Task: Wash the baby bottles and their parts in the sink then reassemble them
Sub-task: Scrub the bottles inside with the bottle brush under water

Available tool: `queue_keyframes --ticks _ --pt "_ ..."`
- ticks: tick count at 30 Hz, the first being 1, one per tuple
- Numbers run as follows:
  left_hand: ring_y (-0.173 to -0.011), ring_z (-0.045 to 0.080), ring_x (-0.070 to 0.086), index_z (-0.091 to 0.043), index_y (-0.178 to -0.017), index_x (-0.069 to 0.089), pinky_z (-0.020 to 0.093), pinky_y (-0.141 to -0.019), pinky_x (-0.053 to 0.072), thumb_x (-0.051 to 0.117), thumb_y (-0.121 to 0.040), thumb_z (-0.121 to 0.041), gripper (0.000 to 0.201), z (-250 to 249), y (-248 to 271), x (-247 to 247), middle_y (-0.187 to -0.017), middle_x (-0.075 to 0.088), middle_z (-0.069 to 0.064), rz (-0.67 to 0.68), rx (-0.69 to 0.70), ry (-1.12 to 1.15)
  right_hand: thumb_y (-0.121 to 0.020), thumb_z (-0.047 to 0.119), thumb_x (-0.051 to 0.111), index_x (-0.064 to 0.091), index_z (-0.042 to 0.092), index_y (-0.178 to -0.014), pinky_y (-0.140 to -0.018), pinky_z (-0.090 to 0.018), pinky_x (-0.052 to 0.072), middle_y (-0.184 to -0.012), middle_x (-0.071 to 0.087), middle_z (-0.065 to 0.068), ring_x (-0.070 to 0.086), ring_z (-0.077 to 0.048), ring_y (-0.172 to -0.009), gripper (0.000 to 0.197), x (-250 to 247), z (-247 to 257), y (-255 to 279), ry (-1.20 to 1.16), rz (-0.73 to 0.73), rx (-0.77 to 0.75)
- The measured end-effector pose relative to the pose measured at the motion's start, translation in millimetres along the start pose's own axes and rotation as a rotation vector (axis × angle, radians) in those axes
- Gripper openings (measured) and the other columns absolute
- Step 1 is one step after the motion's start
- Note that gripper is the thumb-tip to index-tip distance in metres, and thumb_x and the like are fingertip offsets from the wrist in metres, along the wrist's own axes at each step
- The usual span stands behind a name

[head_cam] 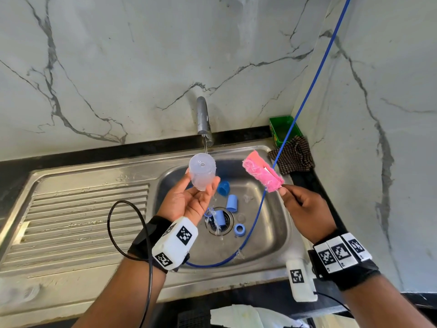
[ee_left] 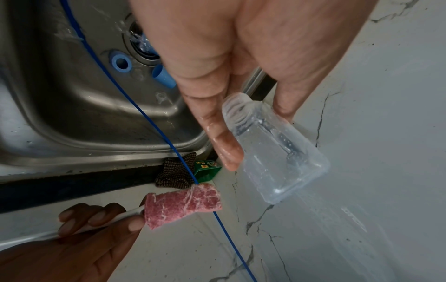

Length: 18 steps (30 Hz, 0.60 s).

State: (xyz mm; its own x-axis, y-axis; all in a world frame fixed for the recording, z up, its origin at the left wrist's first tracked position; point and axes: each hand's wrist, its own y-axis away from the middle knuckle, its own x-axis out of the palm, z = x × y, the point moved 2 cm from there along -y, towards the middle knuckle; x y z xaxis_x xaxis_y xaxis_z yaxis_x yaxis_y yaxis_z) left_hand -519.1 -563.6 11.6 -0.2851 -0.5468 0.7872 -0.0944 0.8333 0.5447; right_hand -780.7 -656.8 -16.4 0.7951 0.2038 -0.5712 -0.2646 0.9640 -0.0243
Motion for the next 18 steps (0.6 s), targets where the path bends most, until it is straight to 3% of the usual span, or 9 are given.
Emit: queue_keyframes --ticks 2,5,8,11,15,18 --pt "-0.09 0.034 0.075 0.013 -0.132 0.051 0.03 -0.066 0.063 0.091 -0.062 -0.018 0.087 0.1 -2.2 -1.2 -0.129 0.058 0.037 0.0 -0.004 0.015 -0.098 0.039 0.057 0.075 0.03 -0.11 -0.068 -0.028 0.044 -0.067 0.065 0.019 0.056 0.002 -0.065 0.024 1.1 -2.3 0.5 0.002 0.004 -0.008" --pt "-0.086 0.033 0.075 0.012 -0.136 0.048 0.028 -0.065 0.063 0.07 -0.081 -0.027 0.071 -0.9 -7.6 -3.1 -0.131 0.058 0.035 -0.029 -0.009 0.031 -0.098 0.039 0.057 0.075 0.03 -0.111 -0.072 -0.031 0.05 -0.076 0.07 0.009 0.061 -0.006 -0.072 0.024 3.9 -5.0 -1.0 0.005 0.013 -0.007" --pt "-0.081 0.032 0.075 0.013 -0.134 0.049 0.028 -0.065 0.063 0.072 -0.085 -0.029 0.068 -2.6 -15.3 -6.8 -0.13 0.058 0.036 -0.043 -0.03 0.056 -0.098 0.039 0.057 0.075 0.028 -0.109 -0.076 -0.033 0.052 -0.084 0.074 0.007 0.067 -0.013 -0.082 0.023 6.2 -6.5 -3.0 0.005 0.024 -0.001" --pt "-0.079 0.028 0.075 0.01 -0.13 0.053 0.027 -0.07 0.062 0.066 -0.09 -0.034 0.061 -5.8 -28.2 -15.2 -0.117 0.065 0.033 -0.083 -0.059 0.046 -0.098 0.04 0.056 0.075 0.029 -0.108 -0.078 -0.034 0.053 -0.085 0.074 0.004 0.068 -0.015 -0.085 0.024 8.9 -7.8 -8.5 0.006 0.039 0.015" --pt "-0.074 0.024 0.073 0.005 -0.122 0.057 0.026 -0.062 0.062 0.063 -0.094 -0.044 0.057 -10.8 -53.0 -26.6 -0.095 0.07 0.025 -0.149 -0.113 0.007 -0.099 0.037 0.058 0.075 0.029 -0.112 -0.078 -0.027 0.051 -0.09 0.076 0.004 0.069 -0.012 -0.089 0.023 14.0 -11.6 -21.3 0.009 0.055 0.046" --pt "-0.078 0.023 0.07 0.008 -0.113 0.059 0.026 -0.062 0.061 0.06 -0.096 -0.046 0.056 -16.5 -74.9 -27.0 -0.088 0.07 0.024 -0.187 -0.136 -0.008 -0.099 0.036 0.059 0.076 0.03 -0.11 -0.071 -0.01 0.046 -0.089 0.076 0.009 0.068 -0.004 -0.086 0.021 19.6 -16.6 -33.3 0.009 0.056 0.062"
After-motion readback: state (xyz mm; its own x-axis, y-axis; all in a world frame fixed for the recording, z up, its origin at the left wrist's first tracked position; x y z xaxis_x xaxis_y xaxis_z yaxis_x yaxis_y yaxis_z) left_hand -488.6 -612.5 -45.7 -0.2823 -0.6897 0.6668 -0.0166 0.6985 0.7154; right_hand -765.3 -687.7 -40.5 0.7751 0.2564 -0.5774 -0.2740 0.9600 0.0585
